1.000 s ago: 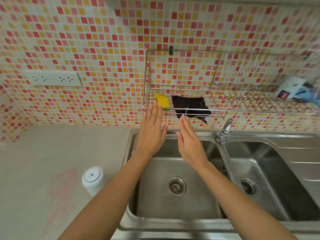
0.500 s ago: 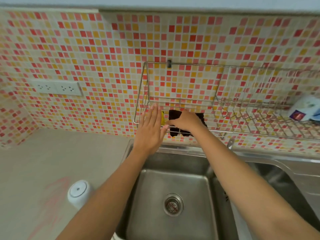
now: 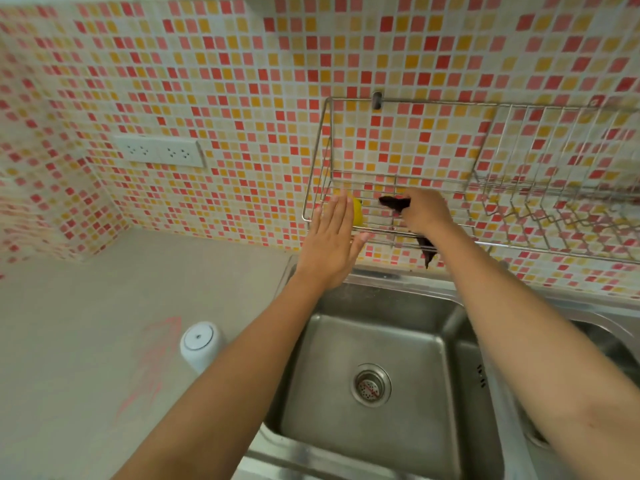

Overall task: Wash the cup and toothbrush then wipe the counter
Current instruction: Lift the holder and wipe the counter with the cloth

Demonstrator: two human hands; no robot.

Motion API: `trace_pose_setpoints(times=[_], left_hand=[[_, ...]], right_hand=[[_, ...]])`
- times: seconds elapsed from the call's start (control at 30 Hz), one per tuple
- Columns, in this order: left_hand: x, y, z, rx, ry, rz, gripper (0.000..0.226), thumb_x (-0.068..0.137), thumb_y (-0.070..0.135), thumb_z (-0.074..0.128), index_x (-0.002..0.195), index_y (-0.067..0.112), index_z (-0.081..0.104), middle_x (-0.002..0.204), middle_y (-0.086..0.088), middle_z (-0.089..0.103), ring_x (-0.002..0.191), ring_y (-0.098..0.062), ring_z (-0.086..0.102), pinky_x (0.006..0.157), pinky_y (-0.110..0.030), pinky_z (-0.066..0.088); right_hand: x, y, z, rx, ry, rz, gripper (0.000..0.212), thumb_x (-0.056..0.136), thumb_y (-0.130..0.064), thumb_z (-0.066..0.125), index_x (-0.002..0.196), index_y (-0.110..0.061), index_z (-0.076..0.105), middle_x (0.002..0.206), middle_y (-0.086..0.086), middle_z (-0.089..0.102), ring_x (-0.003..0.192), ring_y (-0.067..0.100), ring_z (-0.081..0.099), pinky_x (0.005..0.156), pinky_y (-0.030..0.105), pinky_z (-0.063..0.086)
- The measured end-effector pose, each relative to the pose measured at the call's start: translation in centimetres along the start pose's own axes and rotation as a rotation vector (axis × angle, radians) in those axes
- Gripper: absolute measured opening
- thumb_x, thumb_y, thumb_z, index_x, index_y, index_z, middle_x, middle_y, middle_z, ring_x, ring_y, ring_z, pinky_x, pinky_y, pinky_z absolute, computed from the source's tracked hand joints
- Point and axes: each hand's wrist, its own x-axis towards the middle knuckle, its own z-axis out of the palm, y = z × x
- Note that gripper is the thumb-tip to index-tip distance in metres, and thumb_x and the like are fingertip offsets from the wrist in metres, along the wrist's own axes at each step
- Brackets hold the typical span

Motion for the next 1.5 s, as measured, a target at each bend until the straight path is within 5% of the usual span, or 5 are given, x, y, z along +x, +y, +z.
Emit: trace_pose_setpoints(times=[0.3,0.5,0.9,1.2,1.5], left_hand=[[-15.0,-11.3,-0.6,-0.208,0.039,-0.288,0.072,0.099,0.051,0.029,0.154,0.014,-0.001,0.162,-0.001,-0.007,0.146,-0.010,-0.013,0.121,-0.032,-0.003],[-21.3,-18.8,-0.1,-0.398,-0.122,-0.405,0.088,0.089,0.059,0.051,0.154,0.023,0.004,0.162,0.005,0.000,0.149,-0.014,0.001,0.122,-0.039,0.008],[-25.4,-22.7,5.1,-0.929,-0.139,-0.539,0.122,0.056,0.037,0.092,0.148,0.021,0.013,0.124,0.026,0.048,0.115,0.015,0.047,0.096,-0.004,0.034],[-26.5,-24.6,5.7,-1.036,-0.062,-0.541,0.081,0.063,0.022,0.090,0.121,0.047,0.039,0.121,0.024,0.052,0.113,0.009,0.051,0.090,-0.008,0.040],[-27.6,-35.5,0.3,-0.915,0.235,-0.716,0.092,0.062,0.035,0.088,0.136,0.033,0.033,0.131,0.018,0.051,0.119,0.005,0.050,0.100,-0.033,0.049]], right_hand=[[-8.1,-7.5,-4.2,0.550,0.581,-0.134,0.025,0.088,-0.010,0.046,0.109,-0.007,0.059,0.109,0.010,0.056,0.093,0.017,0.049,0.075,0.019,0.033],[-15.4,-14.9,4.9,0.620,0.266,-0.227,0.013,0.086,-0.008,0.050,0.091,-0.019,0.051,0.093,0.003,0.054,0.081,0.023,0.054,0.070,0.031,0.039],[-21.5,-21.1,27.2,0.461,-0.214,0.190,0.022,0.099,-0.028,0.044,0.105,-0.010,0.055,0.104,0.011,0.058,0.095,0.026,0.057,0.074,0.030,0.039],[-21.3,-22.1,30.7,0.160,-0.170,-0.101,0.051,0.088,-0.037,0.031,0.102,-0.010,0.072,0.114,0.008,0.064,0.113,0.031,0.052,0.097,0.047,0.040],[-20.2,-26.1,34.0,-0.180,-0.384,-0.320,0.076,0.092,-0.066,-0.001,0.152,-0.020,-0.002,0.159,-0.005,-0.009,0.147,0.017,-0.009,0.117,0.044,-0.010]])
